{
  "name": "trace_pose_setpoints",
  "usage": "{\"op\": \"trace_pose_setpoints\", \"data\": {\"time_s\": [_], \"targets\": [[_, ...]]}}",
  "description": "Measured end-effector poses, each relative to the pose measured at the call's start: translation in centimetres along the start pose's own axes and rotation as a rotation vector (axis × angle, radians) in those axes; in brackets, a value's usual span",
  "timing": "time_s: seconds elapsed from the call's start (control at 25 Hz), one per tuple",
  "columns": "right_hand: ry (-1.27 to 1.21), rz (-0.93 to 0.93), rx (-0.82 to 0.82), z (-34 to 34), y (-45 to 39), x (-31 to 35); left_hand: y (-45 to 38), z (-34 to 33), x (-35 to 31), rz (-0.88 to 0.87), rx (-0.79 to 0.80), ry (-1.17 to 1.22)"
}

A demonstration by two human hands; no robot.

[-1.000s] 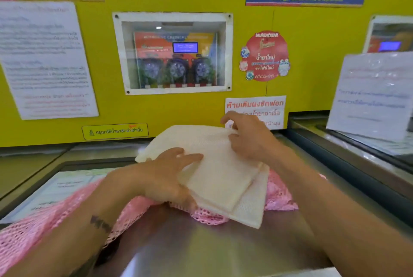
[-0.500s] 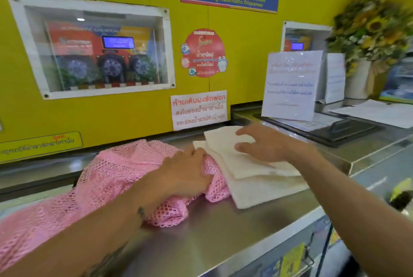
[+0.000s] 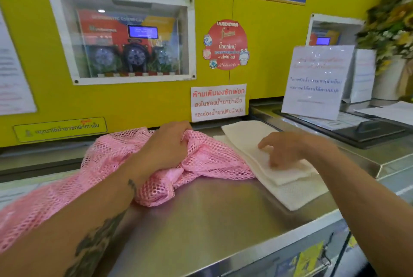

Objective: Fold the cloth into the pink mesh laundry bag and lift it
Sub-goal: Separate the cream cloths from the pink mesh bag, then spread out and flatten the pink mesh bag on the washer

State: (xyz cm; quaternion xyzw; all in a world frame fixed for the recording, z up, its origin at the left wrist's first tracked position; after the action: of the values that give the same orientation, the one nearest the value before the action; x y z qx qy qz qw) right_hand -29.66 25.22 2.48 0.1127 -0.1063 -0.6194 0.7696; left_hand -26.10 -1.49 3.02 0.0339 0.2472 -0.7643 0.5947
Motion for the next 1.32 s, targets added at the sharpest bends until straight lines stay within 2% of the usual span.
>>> {"op": "trace_pose_setpoints", "data": {"time_s": [0.08, 0.16, 0.24, 0.32, 0.4, 0.48, 0.52, 0.6, 0.72, 0.8, 0.88, 0.92, 1.0, 1.08, 1.12, 1.16, 1.28, 1.32], "targets": [[-0.077, 0.092, -0.19, 2.0, 0.2, 3.1, -0.1, 1.0, -0.7, 0.0, 0.029, 0.012], [-0.25, 0.353, -0.318, 3.6, 0.5, 7.6, 0.3, 2.6, -0.9, 0.063, 0.095, 0.026], [-0.342, 0.532, -0.224, 3.1, 0.1, 12.0, 1.4, 4.6, -0.1, 0.162, 0.143, -0.014], [-0.324, 0.532, -0.076, 0.9, -1.2, 15.1, 3.5, 5.5, 1.8, 0.336, 0.265, -0.196], [-0.237, 0.562, -0.056, -0.8, -1.9, 17.0, 6.4, 5.0, 3.8, 0.515, 0.441, -0.347], [-0.272, 0.636, -0.106, -0.9, -2.3, 17.7, 8.5, 3.9, 4.9, 0.583, 0.517, -0.301], [-0.314, 0.662, -0.16, -0.2, -2.1, 17.6, 8.7, 3.8, 5.0, 0.566, 0.471, -0.22], [-0.385, 0.665, -0.357, 2.6, -1.3, 16.5, 7.9, 4.7, 4.2, 0.445, 0.262, -0.018], [-0.416, 0.568, -0.679, 8.0, 0.9, 12.6, 6.1, 6.5, 1.6, 0.22, -0.037, 0.143], [-0.304, 0.417, -0.824, 10.8, 2.3, 9.1, 5.0, 6.7, 0.4, 0.114, -0.143, 0.162], [-0.152, 0.203, -0.901, 11.8, 3.2, 5.4, 3.8, 5.4, 0.0, 0.071, -0.146, 0.088], [-0.085, 0.11, -0.881, 11.2, 3.2, 3.9, 3.4, 4.4, 0.0, 0.07, -0.124, 0.038], [0.021, -0.035, -0.714, 8.3, 2.2, 1.3, 2.8, 2.6, 0.4, 0.119, -0.025, 0.01], [0.143, -0.087, -0.481, 4.1, 0.6, -0.4, 2.9, 1.2, 1.3, 0.205, 0.125, -0.028], [0.142, -0.078, -0.419, 2.9, 0.5, -0.9, 2.9, 0.9, 1.9, 0.238, 0.182, -0.072], [0.064, -0.036, -0.393, 2.4, 0.6, -1.3, 2.9, 0.6, 2.2, 0.261, 0.223, -0.1], [-0.56, 0.198, -0.381, 2.7, 1.1, -0.3, 2.5, -0.5, 1.8, 0.25, 0.312, -0.07], [-0.672, 0.234, -0.359, 2.6, 1.2, 0.7, 2.3, -0.9, 1.1, 0.22, 0.301, -0.054]]}}
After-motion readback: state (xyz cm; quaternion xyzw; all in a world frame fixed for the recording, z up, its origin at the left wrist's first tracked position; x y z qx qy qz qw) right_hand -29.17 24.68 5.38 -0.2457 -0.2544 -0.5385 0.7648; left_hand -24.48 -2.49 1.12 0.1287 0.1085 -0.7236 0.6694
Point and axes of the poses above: each hand's wrist, its own y-axis away from the middle knuckle, its own z-axis out of the back of the hand, x = y × z, the point moved 5 cm from there along -y, towards the middle knuckle, and after that the axes turned 7 degrees about x, right-handed, at the moved point
